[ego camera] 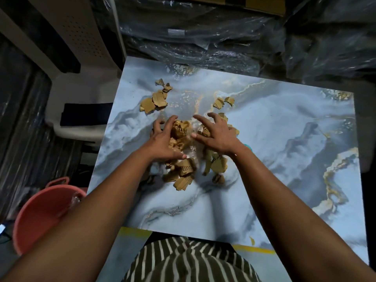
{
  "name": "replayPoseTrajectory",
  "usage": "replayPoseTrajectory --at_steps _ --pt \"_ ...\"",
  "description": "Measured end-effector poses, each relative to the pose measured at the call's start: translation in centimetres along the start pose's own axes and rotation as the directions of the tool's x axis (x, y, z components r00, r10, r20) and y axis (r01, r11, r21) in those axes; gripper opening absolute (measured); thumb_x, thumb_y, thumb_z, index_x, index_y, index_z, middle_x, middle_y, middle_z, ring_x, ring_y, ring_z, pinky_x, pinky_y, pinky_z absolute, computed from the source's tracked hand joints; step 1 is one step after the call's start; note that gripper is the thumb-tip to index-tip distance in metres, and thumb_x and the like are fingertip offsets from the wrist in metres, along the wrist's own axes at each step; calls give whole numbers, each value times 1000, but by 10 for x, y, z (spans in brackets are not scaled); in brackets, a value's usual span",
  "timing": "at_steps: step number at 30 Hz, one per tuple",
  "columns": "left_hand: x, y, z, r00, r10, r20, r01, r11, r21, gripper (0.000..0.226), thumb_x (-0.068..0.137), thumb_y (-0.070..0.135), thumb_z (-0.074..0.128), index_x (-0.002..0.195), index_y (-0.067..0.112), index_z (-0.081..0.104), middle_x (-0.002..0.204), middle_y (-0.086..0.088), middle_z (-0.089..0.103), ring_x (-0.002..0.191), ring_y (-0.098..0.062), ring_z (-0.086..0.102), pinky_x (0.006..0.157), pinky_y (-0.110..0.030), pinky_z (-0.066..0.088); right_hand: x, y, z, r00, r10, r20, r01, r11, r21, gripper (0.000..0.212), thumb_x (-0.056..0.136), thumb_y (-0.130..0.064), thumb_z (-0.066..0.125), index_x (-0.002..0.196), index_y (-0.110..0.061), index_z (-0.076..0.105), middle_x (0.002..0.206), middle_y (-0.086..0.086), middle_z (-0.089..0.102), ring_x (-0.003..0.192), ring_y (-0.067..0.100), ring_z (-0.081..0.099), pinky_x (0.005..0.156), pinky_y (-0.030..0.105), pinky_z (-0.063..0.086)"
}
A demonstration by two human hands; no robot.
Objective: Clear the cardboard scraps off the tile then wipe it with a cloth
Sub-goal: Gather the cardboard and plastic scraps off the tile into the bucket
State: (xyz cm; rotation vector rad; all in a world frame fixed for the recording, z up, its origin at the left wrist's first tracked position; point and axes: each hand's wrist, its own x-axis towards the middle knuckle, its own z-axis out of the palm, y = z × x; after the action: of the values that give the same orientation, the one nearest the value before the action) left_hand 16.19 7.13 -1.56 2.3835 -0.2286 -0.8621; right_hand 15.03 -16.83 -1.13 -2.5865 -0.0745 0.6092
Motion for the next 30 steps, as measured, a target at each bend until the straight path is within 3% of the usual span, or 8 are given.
replayPoseTrajectory --at_steps 4,6,12,15,19,23,27,30 --pt "-12 -10 -20 999 -48 17 41 958 283 158 47 58 98 156 50 -16 161 -11 3 150 -43 20 117 -57 36 -30 21 -26 997 64 -32 -64 998 -2 122 60 -96 62 160 -45 13 163 6 25 147 35 31 108 63 44" --pt "-15 -10 -27 995 -98 20 83 920 384 166 42 60 99 153 51 -24 161 -13 2 149 -44 20 112 -60 40 -36 29 -31 992 121 27 -119 992 -51 146 45 -85 82 160 -45 3 164 7 19 146 37 28 105 63 47" --pt "-8 14 -14 991 -111 75 78 932 354 169 45 31 105 150 57 -25 164 -18 -2 137 -46 45 104 -51 51 -21 9 -9 981 129 144 -113 987 -117 175 31 -55 103 157 -50 -17 159 19 13 140 47 26 107 66 44" --pt "-5 25 4 993 -75 87 42 943 331 170 43 21 105 149 60 -23 159 -18 7 123 -48 56 95 -53 57 -12 -8 9 989 88 119 -76 992 -105 166 41 -42 105 159 -50 -10 158 25 13 136 51 33 106 62 46" --pt "-3 31 17 997 -28 74 3 949 314 166 46 18 104 147 60 -20 154 -17 13 110 -44 63 86 -50 60 -10 -13 29 997 37 72 -31 997 -76 136 57 -28 101 163 -42 16 150 24 22 127 49 41 103 53 49" --pt "-4 34 26 1000 -8 2 7 982 189 140 59 15 96 148 62 -1 148 -13 28 106 -42 64 83 -50 61 -10 -14 33 998 3 56 -4 1000 15 121 60 -28 96 160 -32 29 142 17 34 119 42 45 104 48 45" --pt "-4 36 39 995 -31 -90 37 997 67 108 73 17 87 148 53 18 136 -11 41 111 -38 62 77 -36 50 -7 -15 41 998 -6 56 -1 992 125 118 57 -30 96 158 -22 36 135 15 47 118 40 52 105 46 46" --pt "-5 38 44 993 -31 -117 29 999 -16 99 75 16 85 146 49 24 130 -10 44 113 -36 60 81 -34 48 -10 -13 42 1000 -20 21 15 976 218 110 58 -20 94 154 -17 42 135 15 57 123 37 56 105 43 47"
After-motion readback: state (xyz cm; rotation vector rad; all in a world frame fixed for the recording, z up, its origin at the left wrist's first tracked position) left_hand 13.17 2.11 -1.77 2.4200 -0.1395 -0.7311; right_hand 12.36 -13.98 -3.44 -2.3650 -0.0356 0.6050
